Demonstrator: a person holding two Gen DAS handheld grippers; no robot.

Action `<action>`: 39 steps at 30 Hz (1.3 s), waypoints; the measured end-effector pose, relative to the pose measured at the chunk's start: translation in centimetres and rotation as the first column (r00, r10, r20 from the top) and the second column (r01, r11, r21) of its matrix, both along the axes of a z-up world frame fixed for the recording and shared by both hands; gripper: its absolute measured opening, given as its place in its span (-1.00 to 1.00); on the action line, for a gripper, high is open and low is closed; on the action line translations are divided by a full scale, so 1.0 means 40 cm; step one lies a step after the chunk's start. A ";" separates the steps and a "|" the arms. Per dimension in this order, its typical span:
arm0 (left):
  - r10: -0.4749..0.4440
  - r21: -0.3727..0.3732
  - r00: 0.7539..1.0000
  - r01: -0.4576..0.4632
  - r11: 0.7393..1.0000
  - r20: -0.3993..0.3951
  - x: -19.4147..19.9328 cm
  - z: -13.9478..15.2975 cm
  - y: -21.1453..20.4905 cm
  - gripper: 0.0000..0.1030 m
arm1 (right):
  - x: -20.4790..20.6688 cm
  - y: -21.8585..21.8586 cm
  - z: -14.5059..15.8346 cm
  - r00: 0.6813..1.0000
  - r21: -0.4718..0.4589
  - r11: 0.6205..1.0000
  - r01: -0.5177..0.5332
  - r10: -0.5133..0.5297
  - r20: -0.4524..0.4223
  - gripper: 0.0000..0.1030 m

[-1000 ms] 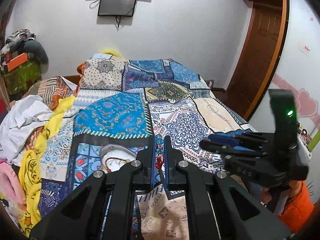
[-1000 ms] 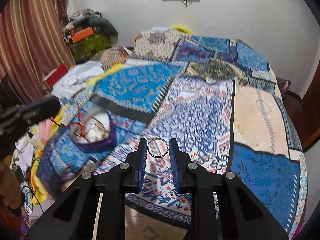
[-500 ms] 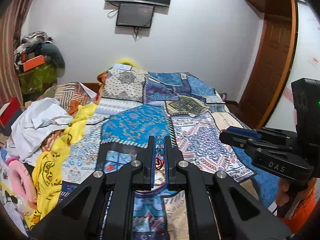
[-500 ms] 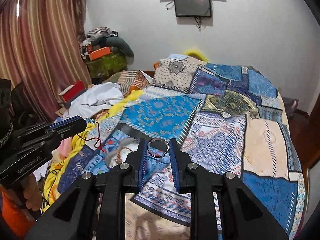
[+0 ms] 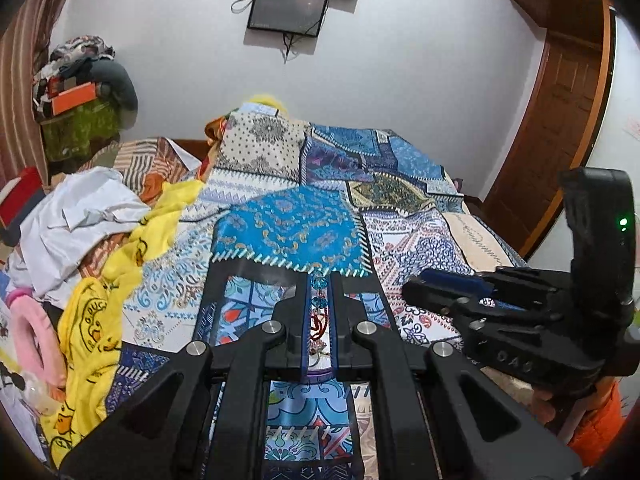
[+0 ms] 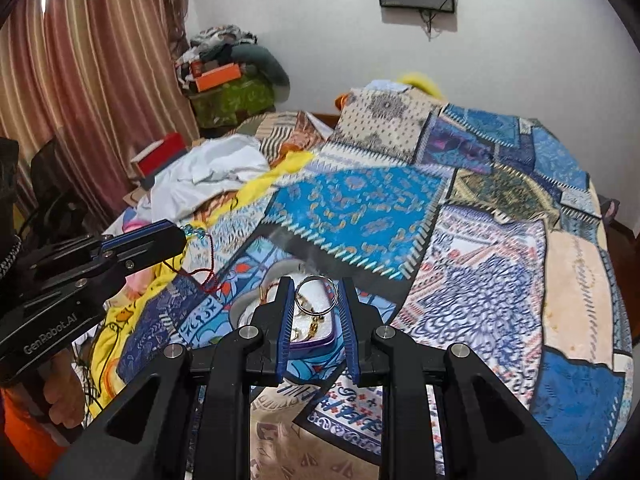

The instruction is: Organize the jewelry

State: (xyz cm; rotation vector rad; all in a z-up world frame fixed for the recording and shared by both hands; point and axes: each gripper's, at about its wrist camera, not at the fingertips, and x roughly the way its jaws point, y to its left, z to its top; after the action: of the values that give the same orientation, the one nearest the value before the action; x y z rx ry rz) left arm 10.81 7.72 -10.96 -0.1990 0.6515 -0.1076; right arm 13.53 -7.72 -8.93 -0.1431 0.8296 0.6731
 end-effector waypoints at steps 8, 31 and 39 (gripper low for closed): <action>-0.034 -0.022 0.998 0.033 0.999 -0.050 0.043 -0.058 -0.006 -0.89 | 0.026 0.038 -0.070 0.997 -0.046 0.999 -0.022 0.018 -0.069 -0.61; -0.030 -0.034 0.991 0.026 0.999 -0.132 0.111 -0.137 0.008 -0.88 | 0.025 0.092 -0.131 0.997 -0.152 0.987 -0.060 0.052 -0.057 -0.60; -0.006 0.003 0.996 0.006 1.000 -0.084 0.067 -0.071 0.010 -0.80 | 0.015 0.074 -0.082 1.000 -0.137 0.990 -0.025 0.023 -0.016 -0.49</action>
State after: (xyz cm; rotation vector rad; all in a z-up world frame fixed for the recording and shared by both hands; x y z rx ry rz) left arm 13.48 8.14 -13.80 -0.1992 0.7361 -0.1039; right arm 14.11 -4.77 -12.22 -0.2733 0.8893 0.6406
